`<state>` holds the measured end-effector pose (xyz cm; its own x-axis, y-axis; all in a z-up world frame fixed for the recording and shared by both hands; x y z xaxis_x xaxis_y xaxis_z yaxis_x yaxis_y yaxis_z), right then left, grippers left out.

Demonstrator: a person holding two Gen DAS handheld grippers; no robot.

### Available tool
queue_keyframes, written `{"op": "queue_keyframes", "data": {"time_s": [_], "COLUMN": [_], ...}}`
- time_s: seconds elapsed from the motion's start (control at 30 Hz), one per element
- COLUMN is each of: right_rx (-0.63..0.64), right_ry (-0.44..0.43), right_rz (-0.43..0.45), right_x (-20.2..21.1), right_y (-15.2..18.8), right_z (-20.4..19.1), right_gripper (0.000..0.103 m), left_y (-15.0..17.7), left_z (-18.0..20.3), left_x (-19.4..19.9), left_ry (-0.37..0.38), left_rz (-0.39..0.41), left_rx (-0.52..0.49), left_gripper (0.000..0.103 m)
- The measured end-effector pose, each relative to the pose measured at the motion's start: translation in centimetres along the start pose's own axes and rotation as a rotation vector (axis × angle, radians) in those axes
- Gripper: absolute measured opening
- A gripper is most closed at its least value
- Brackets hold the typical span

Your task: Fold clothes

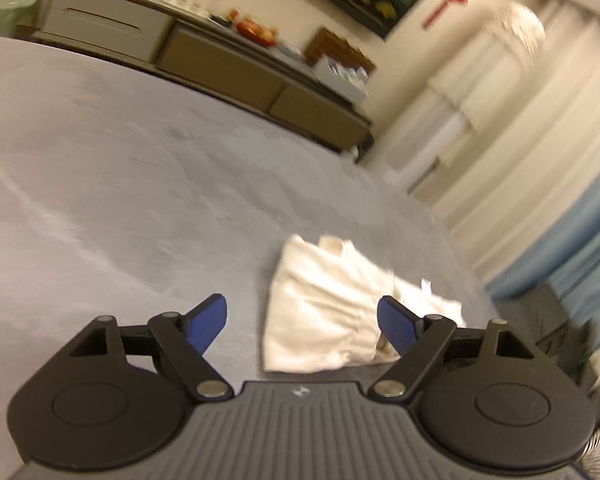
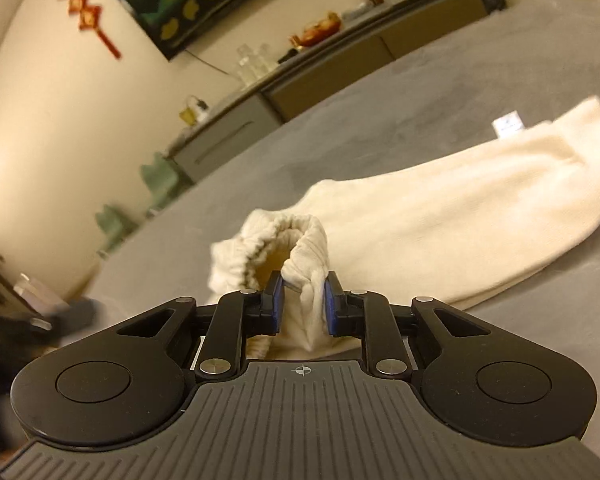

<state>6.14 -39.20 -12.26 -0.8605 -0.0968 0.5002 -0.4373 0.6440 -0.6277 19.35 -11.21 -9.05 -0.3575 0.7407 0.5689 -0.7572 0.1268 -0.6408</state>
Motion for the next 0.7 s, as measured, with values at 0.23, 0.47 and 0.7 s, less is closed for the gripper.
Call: {"op": "queue_keyframes", "data": {"time_s": [0.23,0.47,0.7], "right_rx": [-0.230,-0.155,0.020], "right_ry": [-0.153,-0.254,-0.334], "right_rz": [-0.083,-0.188,-0.225], "right_x": [-2.3,-4.9,-5.0], "right_y": [-1.9,-3.1,-3.7], "right_z": [1.5,-2.1,-4.6], "right_gripper": [0.022,0.024,0.065], "left_y": [3.2,3.5,1.6], "left_z": [4.5,5.4,-1.1], "left_x": [1.0,-2.2,-0.3], "left_ry": [-0.028,-0.204,-0.084], "left_rz": [0.059,0.065,0.094], "left_rx": [-0.343,-0.449,-0.028], "left_gripper": [0.085,0.033,0.014]}}
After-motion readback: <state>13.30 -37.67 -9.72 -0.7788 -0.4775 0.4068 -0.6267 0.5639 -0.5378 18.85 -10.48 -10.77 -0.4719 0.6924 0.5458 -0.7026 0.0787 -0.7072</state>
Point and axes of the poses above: each gripper's, at about its wrist camera, not at the fingertips, and x roughly against the way its jaws point, z to its right, y to its underside, the point moved 2 cm from there along -x, roughly the way its jaws point, and after that the axes turned 1 degree about -x, right-handed, at the moved point
